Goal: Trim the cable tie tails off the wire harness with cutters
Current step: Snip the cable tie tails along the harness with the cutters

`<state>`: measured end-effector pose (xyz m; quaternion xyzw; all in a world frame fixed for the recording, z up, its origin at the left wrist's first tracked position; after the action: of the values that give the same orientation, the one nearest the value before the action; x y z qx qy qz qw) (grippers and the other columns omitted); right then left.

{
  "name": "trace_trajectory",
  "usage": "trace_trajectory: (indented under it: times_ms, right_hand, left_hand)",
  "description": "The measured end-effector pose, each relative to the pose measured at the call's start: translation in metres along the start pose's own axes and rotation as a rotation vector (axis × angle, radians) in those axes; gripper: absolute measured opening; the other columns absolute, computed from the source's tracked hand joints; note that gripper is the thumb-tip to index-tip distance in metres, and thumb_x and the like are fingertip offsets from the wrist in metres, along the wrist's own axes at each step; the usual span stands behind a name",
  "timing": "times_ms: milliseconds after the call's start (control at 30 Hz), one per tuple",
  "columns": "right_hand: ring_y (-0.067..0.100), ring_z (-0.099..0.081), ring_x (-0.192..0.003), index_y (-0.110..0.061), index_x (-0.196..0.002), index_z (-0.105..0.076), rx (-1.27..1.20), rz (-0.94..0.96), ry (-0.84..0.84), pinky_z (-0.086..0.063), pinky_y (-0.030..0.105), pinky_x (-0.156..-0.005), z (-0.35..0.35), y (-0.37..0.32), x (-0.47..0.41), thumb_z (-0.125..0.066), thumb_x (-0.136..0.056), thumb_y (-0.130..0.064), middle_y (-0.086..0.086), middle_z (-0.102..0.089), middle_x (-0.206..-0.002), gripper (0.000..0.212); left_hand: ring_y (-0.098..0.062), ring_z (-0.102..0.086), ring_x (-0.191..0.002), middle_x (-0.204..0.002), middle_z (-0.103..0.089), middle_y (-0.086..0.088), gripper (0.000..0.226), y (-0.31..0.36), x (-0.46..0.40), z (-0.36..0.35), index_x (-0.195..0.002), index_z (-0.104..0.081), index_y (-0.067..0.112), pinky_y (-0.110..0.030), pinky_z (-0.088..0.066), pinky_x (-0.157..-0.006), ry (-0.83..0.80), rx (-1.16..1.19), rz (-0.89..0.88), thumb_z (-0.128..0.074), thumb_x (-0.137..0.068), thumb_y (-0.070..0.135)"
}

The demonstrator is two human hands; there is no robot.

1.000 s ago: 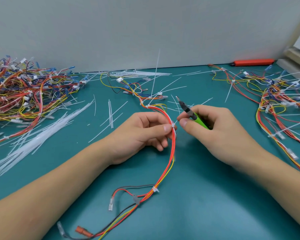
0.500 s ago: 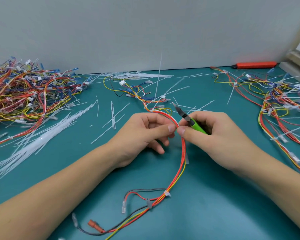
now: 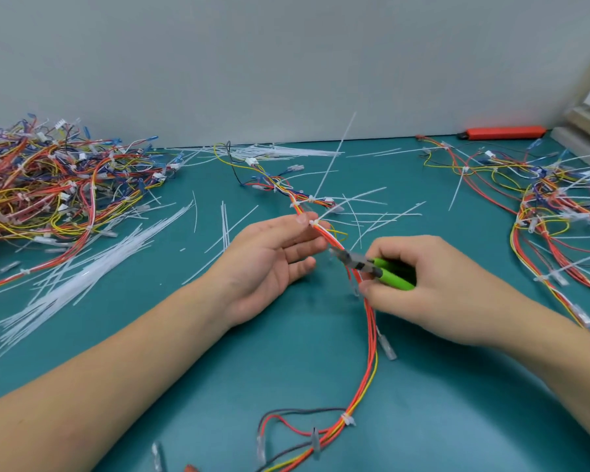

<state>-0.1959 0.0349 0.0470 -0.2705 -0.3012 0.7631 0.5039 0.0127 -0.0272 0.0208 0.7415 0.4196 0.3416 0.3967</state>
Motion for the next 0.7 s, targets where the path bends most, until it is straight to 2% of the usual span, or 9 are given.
trace_trajectory:
  times_ms: [133,233,333,500,600,700]
  right_hand:
    - [0.008,-0.039,-0.057,-0.021,-0.08,-0.063,0.102,0.009,-0.005,-0.04,0.026,-0.056,-0.008,0.0,0.001,-0.071,-0.087,-0.032,0.001,-0.054,-0.067,0.016]
    - [0.011,-0.041,-0.058,-0.021,-0.08,-0.063,0.13,-0.006,0.026,-0.042,0.03,-0.058,-0.007,0.001,0.0,-0.07,-0.087,-0.035,0.001,-0.055,-0.067,0.017]
    - [0.012,-0.044,-0.059,-0.025,-0.079,-0.065,0.149,-0.018,0.036,-0.042,0.027,-0.058,-0.005,0.002,0.0,-0.07,-0.087,-0.041,-0.002,-0.056,-0.066,0.018]
    - [0.006,-0.039,-0.056,-0.027,-0.083,-0.069,0.051,-0.043,0.053,-0.036,0.021,-0.055,0.001,0.003,-0.001,-0.073,-0.087,-0.047,-0.007,-0.05,-0.063,0.021]
    - [0.008,-0.036,-0.056,-0.02,-0.087,-0.069,0.017,-0.101,0.136,-0.032,0.025,-0.053,0.005,0.008,-0.004,-0.07,-0.088,-0.055,-0.008,-0.042,-0.061,0.035]
    - [0.008,-0.036,-0.053,-0.02,-0.088,-0.067,0.092,-0.177,0.208,-0.034,0.032,-0.054,0.008,0.013,-0.004,-0.066,-0.086,-0.061,-0.002,-0.045,-0.062,0.041]
  left_hand:
    - [-0.016,-0.07,-0.085,-0.101,-0.073,-0.006,0.013,0.0,0.0,0.002,-0.099,-0.076,0.018,-0.024,-0.053,-0.064,-0.06,-0.011,-0.024,-0.069,-0.089,0.023]
    - [-0.015,-0.07,-0.094,-0.106,-0.073,-0.003,0.014,0.0,-0.002,0.003,-0.103,-0.075,0.021,-0.026,-0.052,-0.074,-0.112,-0.009,-0.032,-0.069,-0.091,0.022]
    - [-0.016,-0.068,-0.102,-0.113,-0.072,-0.004,0.018,0.0,-0.003,0.005,-0.11,-0.072,0.018,-0.029,-0.051,-0.084,-0.144,-0.03,-0.039,-0.067,-0.093,0.022]
    - [-0.013,-0.067,-0.083,-0.098,-0.071,-0.004,0.015,0.0,-0.003,0.005,-0.108,-0.067,0.016,-0.025,-0.056,-0.069,-0.131,0.028,-0.041,-0.064,-0.094,0.016]
    - [-0.012,-0.063,-0.075,-0.094,-0.069,-0.003,0.015,0.0,-0.002,0.004,-0.107,-0.067,0.016,-0.025,-0.055,-0.066,-0.126,0.038,-0.059,-0.063,-0.093,0.012]
    - [-0.012,-0.058,-0.071,-0.093,-0.068,-0.002,0.017,0.0,-0.002,0.003,-0.108,-0.066,0.016,-0.025,-0.054,-0.065,-0.142,0.029,-0.08,-0.062,-0.092,0.011]
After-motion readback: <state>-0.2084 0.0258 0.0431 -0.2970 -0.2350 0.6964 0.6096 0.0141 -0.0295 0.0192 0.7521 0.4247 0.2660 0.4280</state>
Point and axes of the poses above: each hand's wrist, its own x-axis away from the middle knuckle, its own z-axis out of the back of the hand, y = z × x, the point moved 2 cm from there along -x, towards the middle knuckle
